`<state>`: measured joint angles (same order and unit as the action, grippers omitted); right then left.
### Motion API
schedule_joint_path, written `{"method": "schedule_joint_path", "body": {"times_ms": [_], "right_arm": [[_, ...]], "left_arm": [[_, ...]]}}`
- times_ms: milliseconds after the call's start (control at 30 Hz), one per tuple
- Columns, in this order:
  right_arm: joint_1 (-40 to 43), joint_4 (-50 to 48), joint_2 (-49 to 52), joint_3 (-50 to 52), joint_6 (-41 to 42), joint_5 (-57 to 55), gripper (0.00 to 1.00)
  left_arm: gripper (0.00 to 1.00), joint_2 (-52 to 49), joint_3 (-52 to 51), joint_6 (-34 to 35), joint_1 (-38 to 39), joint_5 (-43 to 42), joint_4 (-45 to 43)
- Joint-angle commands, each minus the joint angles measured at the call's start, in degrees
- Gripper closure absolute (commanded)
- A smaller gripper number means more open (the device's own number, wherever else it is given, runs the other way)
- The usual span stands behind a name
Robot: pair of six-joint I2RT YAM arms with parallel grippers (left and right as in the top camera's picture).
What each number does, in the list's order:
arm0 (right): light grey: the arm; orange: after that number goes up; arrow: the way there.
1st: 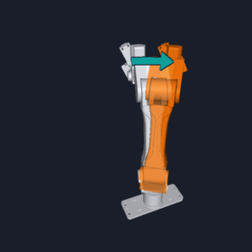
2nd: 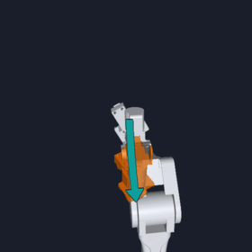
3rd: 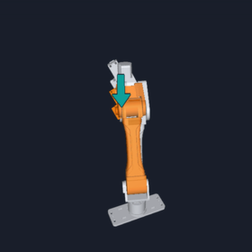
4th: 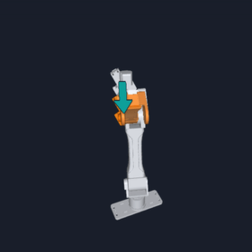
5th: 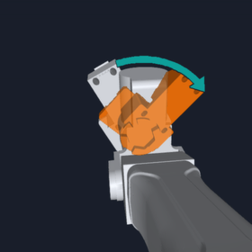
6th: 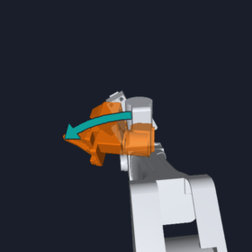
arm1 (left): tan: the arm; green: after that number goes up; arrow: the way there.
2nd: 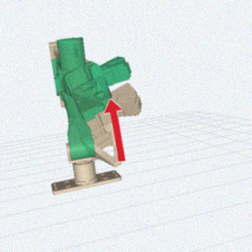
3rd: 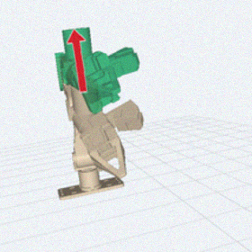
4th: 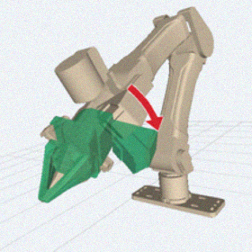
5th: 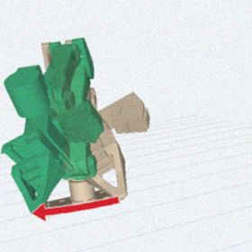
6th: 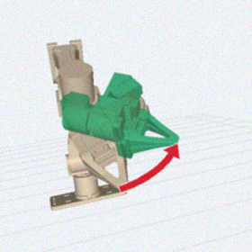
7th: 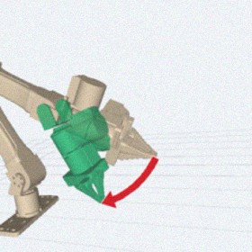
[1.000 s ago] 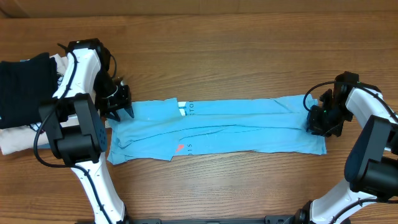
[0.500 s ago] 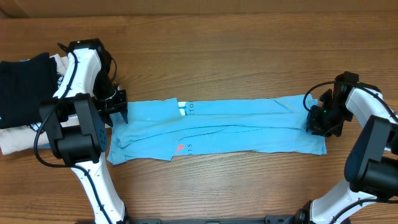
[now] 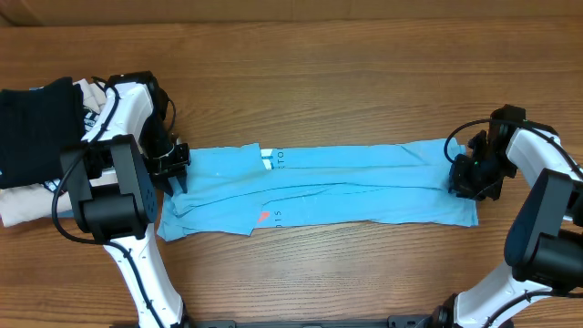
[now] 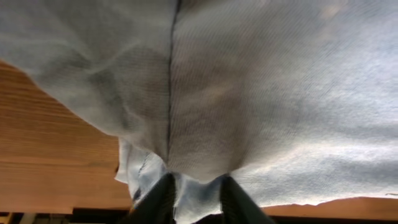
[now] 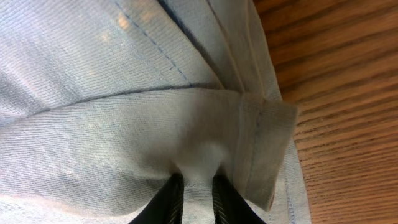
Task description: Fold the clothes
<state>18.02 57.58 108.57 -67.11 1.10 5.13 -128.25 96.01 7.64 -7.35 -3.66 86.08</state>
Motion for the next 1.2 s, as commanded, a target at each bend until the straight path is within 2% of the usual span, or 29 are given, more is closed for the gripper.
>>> {"method": "schedule_joint_path", "body": {"times_ms": [0, 67, 300, 400, 533, 667, 800, 833, 900, 933, 967, 1033, 1167], "right_arm": [[0.4, -0.3, -1.1, 0.8, 0.2, 0.1, 0.80], [0.4, -0.3, -1.1, 0.8, 0.2, 0.1, 0.80], [0.4, -0.3, -1.1, 0.8, 0.2, -0.2, 0.80], [0.4, -0.3, -1.1, 0.8, 0.2, -0.6, 0.80], [0.4, -0.3, -1.1, 0.8, 0.2, -0.6, 0.80], [0.4, -0.3, -1.1, 0.8, 0.2, -0.9, 0.76], [0.4, -0.3, -1.1, 0.8, 0.2, -1.0, 0.76], [0.4, -0.4, -1.1, 0.8, 0.2, -1.0, 0.76], [0.4, -0.7, -1.1, 0.8, 0.2, -1.0, 0.75], [0.4, -0.8, -1.1, 0.8, 0.2, -1.0, 0.75], [0.4, -0.8, -1.1, 0.8, 0.2, -1.0, 0.74], [0.4, -0.7, -1.1, 0.8, 0.2, -1.0, 0.73], [0.4, -0.4, -1.1, 0.8, 0.2, -1.0, 0.72]], "left_arm": [[0.86, 1.6, -0.2, 0.1, 0.3, -1.0, 0.2], [0.96, 1.6, -0.1, 0.0, 0.3, -0.8, 0.5], [0.96, 1.6, 0.3, -1.7, 0.3, 0.3, 3.0], [0.96, 1.7, 1.2, -1.6, 0.2, 3.9, 5.7], [0.96, 3.5, 1.7, 2.8, 0.2, 10.5, 8.6], [0.96, 7.1, 1.7, 4.5, 0.2, 12.5, 10.6], [0.95, 11.6, 1.7, 4.4, 0.2, 11.6, 8.7], [0.94, 12.4, 1.7, 4.4, 0.2, 11.6, 7.5], [0.59, 13.2, 1.7, 4.8, 0.2, 11.5, 5.6], [0.55, 13.2, 1.7, 5.0, 0.2, 11.5, 5.0], [0.56, 13.2, 1.6, 5.6, 0.2, 11.4, 4.4], [0.76, 13.5, 0.7, 7.0, 0.6, 11.1, 4.3], [0.73, 21.8, -5.7, 8.1, 4.6, 11.1, -1.1]]}}
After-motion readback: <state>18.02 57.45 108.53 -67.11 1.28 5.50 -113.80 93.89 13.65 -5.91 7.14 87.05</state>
